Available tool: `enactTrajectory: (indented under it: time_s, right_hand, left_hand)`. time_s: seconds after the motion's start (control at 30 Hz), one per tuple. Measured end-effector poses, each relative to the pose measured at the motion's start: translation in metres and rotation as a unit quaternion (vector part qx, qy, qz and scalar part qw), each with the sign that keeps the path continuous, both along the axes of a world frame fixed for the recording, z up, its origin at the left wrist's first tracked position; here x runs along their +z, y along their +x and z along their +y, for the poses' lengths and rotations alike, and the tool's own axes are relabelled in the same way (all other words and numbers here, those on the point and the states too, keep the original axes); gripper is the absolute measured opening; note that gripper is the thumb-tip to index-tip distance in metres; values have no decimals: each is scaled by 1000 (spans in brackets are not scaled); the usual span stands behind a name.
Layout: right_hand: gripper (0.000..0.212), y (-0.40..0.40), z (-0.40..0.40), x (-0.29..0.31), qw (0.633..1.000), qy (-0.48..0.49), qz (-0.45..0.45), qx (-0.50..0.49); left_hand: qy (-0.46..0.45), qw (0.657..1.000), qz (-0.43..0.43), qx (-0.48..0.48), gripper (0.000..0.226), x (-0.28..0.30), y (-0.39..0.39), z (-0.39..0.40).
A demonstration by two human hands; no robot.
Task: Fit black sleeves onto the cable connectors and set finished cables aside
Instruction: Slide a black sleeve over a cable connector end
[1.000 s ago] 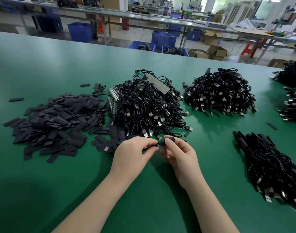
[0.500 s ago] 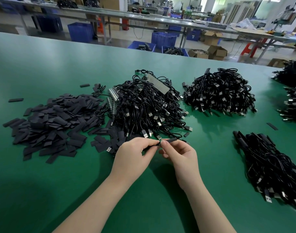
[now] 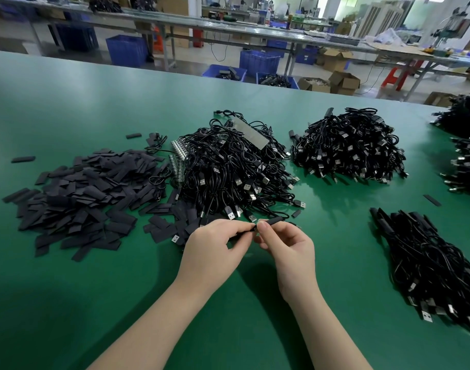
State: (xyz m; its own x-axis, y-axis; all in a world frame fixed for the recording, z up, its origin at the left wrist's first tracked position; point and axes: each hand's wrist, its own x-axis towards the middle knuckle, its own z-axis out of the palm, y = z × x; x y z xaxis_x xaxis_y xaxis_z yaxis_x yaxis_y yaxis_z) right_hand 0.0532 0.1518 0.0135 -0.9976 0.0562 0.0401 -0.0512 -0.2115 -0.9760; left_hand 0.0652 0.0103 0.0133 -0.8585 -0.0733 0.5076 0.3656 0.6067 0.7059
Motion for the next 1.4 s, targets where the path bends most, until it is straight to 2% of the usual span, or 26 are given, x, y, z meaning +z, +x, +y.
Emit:
enactTrajectory:
  time_s: [0.13,0.43,0.6,0.73,0.83,0.9,1.17,1.4]
  right_hand:
    - [23,1,-1,1,1000,-3,12,-11]
    - [16,2,-1,0,1000,8,9,20]
    - [11,4,-3,3,999,5,0,33]
    - [6,6,-5,3,999,39,17,8]
    - [38,6,-5,1,995,73,54,-47]
    - [48,8,-5,2,991,92,77,-57]
    - [48,9,-6,2,990,111,77,-29]
    - [46,6,-7,1,996,79,43,-25]
  left_hand:
    - [14,1000,-21,-2,18,0,0,-1]
    - [15,1000,21,-3,15,4,4,1]
    - [13,1000,18,3,23,4,5,0]
    - [3,1000,15,7,23,5,4,1]
    - [19,1000,16,10,20,5,3,1]
    - [34,999,11,14,20,4,2,0]
    - [31,999,-17,7,22,0,0,-2]
    - [36,999,-15,-2,19,1,0,-2]
